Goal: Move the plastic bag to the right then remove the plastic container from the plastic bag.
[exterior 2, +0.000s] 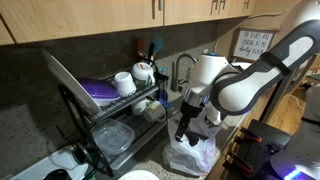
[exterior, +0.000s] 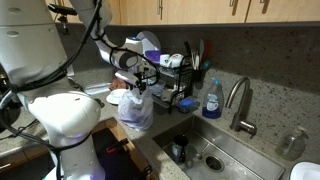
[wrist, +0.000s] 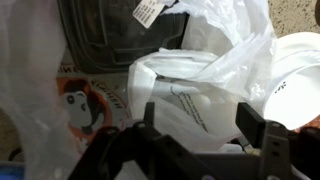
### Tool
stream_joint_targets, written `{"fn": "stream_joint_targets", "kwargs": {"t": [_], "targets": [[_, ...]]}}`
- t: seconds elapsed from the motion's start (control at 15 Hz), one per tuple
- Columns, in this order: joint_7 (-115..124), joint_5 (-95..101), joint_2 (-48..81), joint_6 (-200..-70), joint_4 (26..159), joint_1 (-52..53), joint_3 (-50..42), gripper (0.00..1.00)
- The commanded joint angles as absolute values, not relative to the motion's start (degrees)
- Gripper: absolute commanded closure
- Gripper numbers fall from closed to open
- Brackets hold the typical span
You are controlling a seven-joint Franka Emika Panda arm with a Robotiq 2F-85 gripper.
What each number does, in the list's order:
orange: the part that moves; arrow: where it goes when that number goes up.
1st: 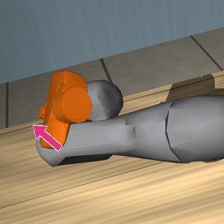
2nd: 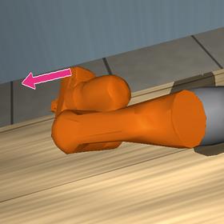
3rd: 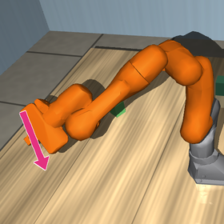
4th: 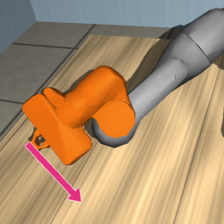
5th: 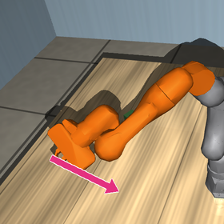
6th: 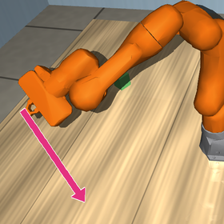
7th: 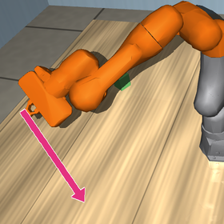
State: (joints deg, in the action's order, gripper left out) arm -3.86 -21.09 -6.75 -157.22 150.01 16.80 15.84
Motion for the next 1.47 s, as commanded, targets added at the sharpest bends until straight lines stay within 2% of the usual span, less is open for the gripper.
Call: {"fn": "stream_joint_targets", "kwargs": {"t": [0.0, 0.27, 0.53, 0.6, 0.67, 0.87, 0.93, 1.07, 1.33, 1.4], "targets": [[-1.2, -21.0, -12.0, -156.1, 153.5, 16.7, 14.0, 0.04], [-1.0, -21.1, -13.2, -155.4, 154.8, 16.6, 11.8, 0.09], [-2.3, -22.5, -11.7, -154.7, 154.9, 16.4, 9.2, 0.07], [-3.1, -23.0, -11.0, -154.4, 154.9, 16.3, 8.4, 0.21], [-3.3, -23.3, -10.5, -154.0, 154.6, 16.2, 7.8, 0.25], [-3.6, -23.7, -8.8, -153.1, 154.2, 15.5, 6.6, 0.51], [-3.5, -23.7, -8.1, -152.8, 154.0, 15.2, 6.4, 0.53], [-3.6, -23.8, -6.1, -153.4, 154.2, 14.8, 6.3, 0.53], [-3.6, -23.2, -1.7, -153.5, 153.1, 13.0, 6.5, 0.39], [-3.3, -23.0, -0.7, -153.5, 152.8, 12.5, 6.6, 0.39]]}}
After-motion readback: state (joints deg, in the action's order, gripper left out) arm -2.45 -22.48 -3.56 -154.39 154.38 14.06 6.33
